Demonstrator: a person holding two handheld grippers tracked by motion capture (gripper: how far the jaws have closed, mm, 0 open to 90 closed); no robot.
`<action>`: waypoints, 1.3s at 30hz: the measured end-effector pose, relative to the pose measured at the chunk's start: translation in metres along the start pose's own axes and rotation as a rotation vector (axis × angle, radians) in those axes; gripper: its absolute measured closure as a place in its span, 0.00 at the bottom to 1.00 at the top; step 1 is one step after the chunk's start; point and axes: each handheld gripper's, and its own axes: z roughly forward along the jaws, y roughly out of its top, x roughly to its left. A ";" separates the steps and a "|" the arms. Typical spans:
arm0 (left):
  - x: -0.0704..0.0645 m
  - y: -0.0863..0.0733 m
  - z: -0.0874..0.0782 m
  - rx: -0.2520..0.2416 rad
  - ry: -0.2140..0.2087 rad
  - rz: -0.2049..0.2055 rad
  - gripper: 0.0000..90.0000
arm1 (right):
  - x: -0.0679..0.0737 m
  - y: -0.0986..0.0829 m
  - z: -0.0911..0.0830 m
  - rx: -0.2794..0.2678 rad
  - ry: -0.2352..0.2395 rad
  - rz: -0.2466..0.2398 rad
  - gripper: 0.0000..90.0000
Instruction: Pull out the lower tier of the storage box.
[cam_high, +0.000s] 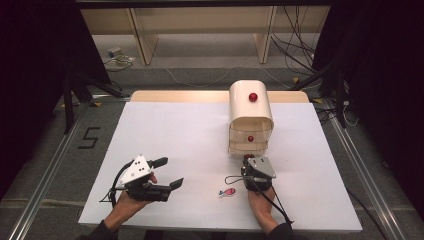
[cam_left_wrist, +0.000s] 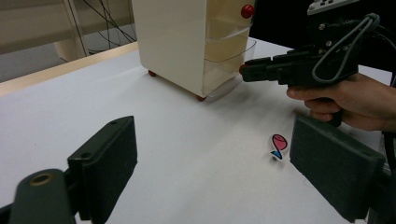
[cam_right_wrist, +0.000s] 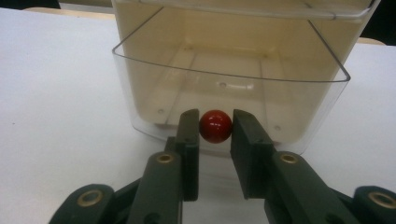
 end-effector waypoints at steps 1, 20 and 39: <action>0.000 0.000 0.000 0.000 0.000 0.000 0.16 | 0.000 0.000 0.000 0.001 0.002 0.000 0.82; 0.000 0.000 0.000 0.004 -0.002 -0.002 0.16 | 0.000 -0.001 -0.007 0.013 0.015 0.002 0.82; 0.000 0.000 0.000 0.009 -0.004 0.003 0.16 | -0.002 -0.001 -0.010 0.030 0.026 0.011 0.81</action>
